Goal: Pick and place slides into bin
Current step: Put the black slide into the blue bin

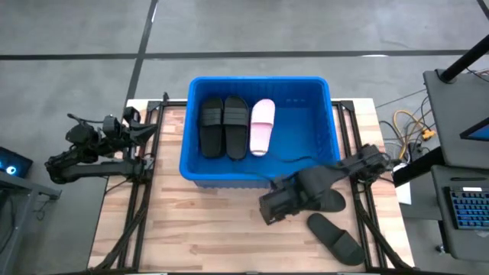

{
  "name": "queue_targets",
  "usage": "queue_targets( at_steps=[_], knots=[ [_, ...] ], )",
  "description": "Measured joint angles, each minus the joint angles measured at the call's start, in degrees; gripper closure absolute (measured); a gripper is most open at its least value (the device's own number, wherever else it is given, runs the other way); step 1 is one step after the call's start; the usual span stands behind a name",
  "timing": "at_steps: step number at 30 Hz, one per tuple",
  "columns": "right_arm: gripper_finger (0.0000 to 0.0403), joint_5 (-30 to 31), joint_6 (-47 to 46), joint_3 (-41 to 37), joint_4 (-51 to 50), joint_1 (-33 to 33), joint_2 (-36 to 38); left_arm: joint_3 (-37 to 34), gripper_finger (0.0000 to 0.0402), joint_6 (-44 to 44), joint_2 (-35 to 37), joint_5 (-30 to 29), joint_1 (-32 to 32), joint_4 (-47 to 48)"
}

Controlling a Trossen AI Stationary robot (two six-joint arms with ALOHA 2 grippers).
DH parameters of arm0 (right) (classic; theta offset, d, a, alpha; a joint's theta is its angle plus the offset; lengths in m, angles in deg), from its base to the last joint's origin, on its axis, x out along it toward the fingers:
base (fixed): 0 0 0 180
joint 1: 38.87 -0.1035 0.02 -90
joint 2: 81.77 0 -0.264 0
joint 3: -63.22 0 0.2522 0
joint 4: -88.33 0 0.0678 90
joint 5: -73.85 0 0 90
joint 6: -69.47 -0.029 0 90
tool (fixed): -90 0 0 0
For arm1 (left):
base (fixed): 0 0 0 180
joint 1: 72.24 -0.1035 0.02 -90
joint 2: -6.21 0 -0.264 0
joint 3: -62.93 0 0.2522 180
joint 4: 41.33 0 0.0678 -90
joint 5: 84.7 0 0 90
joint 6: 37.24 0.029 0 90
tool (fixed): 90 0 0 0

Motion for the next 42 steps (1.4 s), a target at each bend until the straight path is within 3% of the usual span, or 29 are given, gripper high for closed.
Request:
queue_targets(
  at_steps=[7,16,26,32,35,42],
  knots=[
    [0.0200,-8.9,0.1,-7.8,-0.1,-0.7,-4.6,0.0,0.0402,0.0,-0.1,0.0,0.0,0.0],
    [0.0219,-9.7,-0.8,-16.8,0.0,-2.6,-4.8,0.0,0.0402,0.0,0.0,0.0,0.0,0.0],
    [0.0250,-12.1,-3.6,-19.0,0.0,-6.2,-0.7,0.0,0.0402,0.0,0.0,-0.1,0.0,0.1],
    [0.0260,-21.6,-8.0,-17.9,0.1,-10.3,2.3,0.1,0.0402,0.0,0.0,-0.1,0.0,2.2],
    [0.0258,-21.2,-16.7,-18.7,0.0,-12.6,4.2,0.0,0.0402,0.0,0.1,-0.1,0.0,3.1],
    [0.0221,-10.7,-30.8,-21.8,0.0,-16.0,5.0,0.1,0.0402,0.3,0.0,-0.1,0.0,3.0]
  ],
)
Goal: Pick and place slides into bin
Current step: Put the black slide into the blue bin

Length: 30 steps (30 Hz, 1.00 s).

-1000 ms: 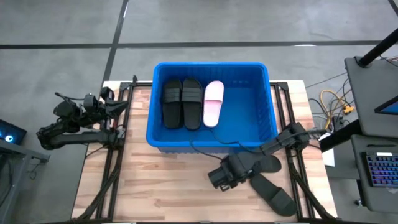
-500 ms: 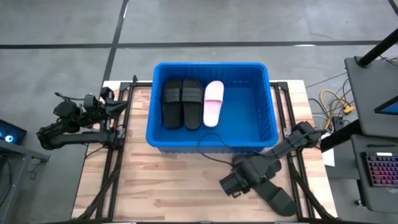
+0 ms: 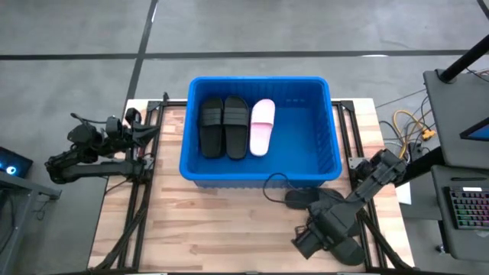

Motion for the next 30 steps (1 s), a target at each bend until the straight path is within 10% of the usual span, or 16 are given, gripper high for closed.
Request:
queue_targets(
  at_steps=[17,30],
  knots=[
    [0.0208,15.8,-3.7,-16.9,0.3,6.1,-0.2,0.2,0.0402,-0.1,0.1,0.0,0.0,-0.1],
    [0.0209,15.9,2.4,-20.2,0.7,8.1,-1.6,0.2,0.0402,-0.2,0.1,0.0,0.0,-0.1]
  ],
)
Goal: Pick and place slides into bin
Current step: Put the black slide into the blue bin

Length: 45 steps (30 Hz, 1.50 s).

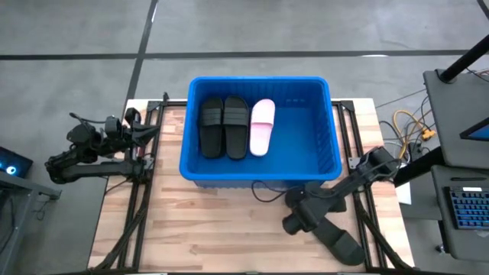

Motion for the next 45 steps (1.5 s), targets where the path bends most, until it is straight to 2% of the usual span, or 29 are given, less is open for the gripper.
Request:
queue_targets(
  at_steps=[12,20,35,39,45],
  knots=[
    [0.0209,-0.7,5.5,-4.1,0.4,0.0,-5.5,0.0,0.0402,0.0,0.0,0.0,0.0,0.0],
    [0.0209,-7.1,10.6,-7.5,0.2,0.0,-8.2,0.1,0.0402,0.0,0.0,0.0,0.0,0.0],
    [0.0212,-5.8,-0.4,-10.2,-0.2,0.0,-8.1,0.0,0.0402,0.0,-0.1,1.1,0.0,0.0],
    [0.0239,-5.8,-0.5,-10.2,-0.1,0.0,-8.1,0.0,0.0402,0.0,0.0,1.1,0.0,0.0],
    [0.0315,-5.8,-0.4,-9.0,-0.3,0.0,-8.1,0.0,0.0402,0.0,-0.1,1.1,0.0,0.0]
  ],
)
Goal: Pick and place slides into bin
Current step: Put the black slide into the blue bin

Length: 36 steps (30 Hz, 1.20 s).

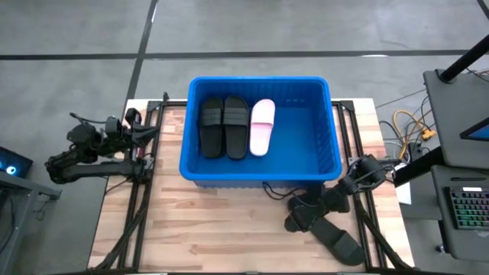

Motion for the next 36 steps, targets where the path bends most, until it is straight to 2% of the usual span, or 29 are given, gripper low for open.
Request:
queue_targets(
  at_steps=[6,17,36],
  knots=[
    [0.0387,2.8,1.9,2.5,0.0,0.0,0.4,0.1,0.0402,0.0,0.0,0.0,0.0,0.0],
    [0.0389,3.8,6.3,8.0,-0.4,-0.1,0.9,0.3,0.0402,0.0,0.2,0.0,0.0,-0.2],
    [0.0390,16.1,24.2,29.0,-0.5,0.3,2.0,0.5,0.0402,0.0,0.4,-0.1,0.0,-0.5]
  ],
)
